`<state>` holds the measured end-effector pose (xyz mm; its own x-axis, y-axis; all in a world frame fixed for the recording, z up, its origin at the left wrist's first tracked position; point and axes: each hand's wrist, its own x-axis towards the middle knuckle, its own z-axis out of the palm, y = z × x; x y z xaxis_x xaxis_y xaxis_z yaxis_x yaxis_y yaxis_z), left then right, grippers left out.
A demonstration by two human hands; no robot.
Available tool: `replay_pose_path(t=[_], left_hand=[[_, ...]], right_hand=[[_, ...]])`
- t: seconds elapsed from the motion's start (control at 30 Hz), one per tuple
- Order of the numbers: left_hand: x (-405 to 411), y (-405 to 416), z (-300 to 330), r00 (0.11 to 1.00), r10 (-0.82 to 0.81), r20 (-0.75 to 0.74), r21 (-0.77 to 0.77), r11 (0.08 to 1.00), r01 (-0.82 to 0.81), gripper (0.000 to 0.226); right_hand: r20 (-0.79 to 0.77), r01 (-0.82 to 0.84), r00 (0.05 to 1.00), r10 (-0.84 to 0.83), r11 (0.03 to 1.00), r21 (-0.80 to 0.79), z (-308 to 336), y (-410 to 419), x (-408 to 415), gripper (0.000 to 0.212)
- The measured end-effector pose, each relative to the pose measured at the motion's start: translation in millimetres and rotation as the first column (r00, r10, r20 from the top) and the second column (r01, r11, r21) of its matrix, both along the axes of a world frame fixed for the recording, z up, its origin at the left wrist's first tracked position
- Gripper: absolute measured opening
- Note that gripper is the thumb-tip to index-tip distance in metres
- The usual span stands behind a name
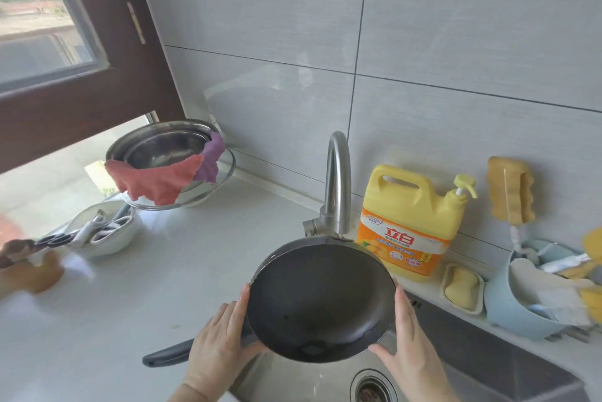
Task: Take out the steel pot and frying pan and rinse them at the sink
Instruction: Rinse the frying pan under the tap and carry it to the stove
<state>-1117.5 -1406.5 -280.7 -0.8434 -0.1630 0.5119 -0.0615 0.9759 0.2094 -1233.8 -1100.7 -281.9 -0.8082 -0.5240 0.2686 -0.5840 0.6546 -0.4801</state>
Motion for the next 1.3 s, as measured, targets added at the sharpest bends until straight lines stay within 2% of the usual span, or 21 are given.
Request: replay_pose_path(t=[0.33,0.4,0.47,0.5,0.63,0.7,0.77,0.83,0.9,1.03,1.17,1.3], left_hand=[[-28,33,10,0.993,-0.101,0.064,0.027,0.995,0.1,0.099],[-36,40,15,0.991,-0.117,0.059,0.036,0.993,0.115,0.093],[-41,45,20,0.991,-0.126,0.051,0.046,0.991,0.124,0.094],[-43,46,23,0.991,-0.124,0.054,0.053,0.991,0.122,0.097],[-42,40,26,0.991,-0.108,0.08,0.126,0.987,0.097,0.1],[-37,34,26,0.989,-0.086,0.118,0.169,0.983,0.065,0.096],[-30,25,23,0.986,-0.063,0.155,0.179,0.983,0.034,0.098],[-23,16,18,0.985,-0.045,0.167,0.139,0.99,0.021,0.106],[-15,8,13,0.988,-0.038,0.148,0.093,0.995,0.024,0.11],[-3,-1,6,0.994,0.001,0.112,0.028,1.0,-0.004,0.103],[-5,2,1,0.997,-0.012,0.075,-0.014,1.0,0.013,0.101],[-22,19,8,0.994,-0.071,0.085,-0.041,0.996,0.075,0.101]], right_hand=[[0.001,0.015,1.0,-0.015,0.993,-0.116,7,39,2,0.161],[0.025,0.062,0.998,-0.059,0.984,-0.166,9,51,2,0.148],[0.021,0.104,0.995,-0.102,0.976,-0.193,14,60,4,0.117],[0.013,0.136,0.991,-0.136,0.973,-0.188,13,63,5,0.108],[0.004,0.18,0.983,-0.182,0.969,-0.169,10,60,0,0.105],[-0.009,0.115,0.993,-0.118,0.976,-0.187,16,50,-1,0.117],[0.018,0.039,0.999,-0.037,0.99,-0.139,13,40,-2,0.15],[0.056,0.002,0.998,0.003,0.995,-0.1,7,31,-1,0.161],[0.075,-0.006,0.997,0.012,0.997,-0.073,-1,21,0,0.16],[0.069,-0.006,0.998,0.009,0.999,-0.034,-10,6,-1,0.156],[0.129,0.014,0.992,-0.011,1.0,-0.027,-10,11,3,0.158],[0.064,0.021,0.998,-0.016,0.996,-0.084,-8,32,-1,0.16]])
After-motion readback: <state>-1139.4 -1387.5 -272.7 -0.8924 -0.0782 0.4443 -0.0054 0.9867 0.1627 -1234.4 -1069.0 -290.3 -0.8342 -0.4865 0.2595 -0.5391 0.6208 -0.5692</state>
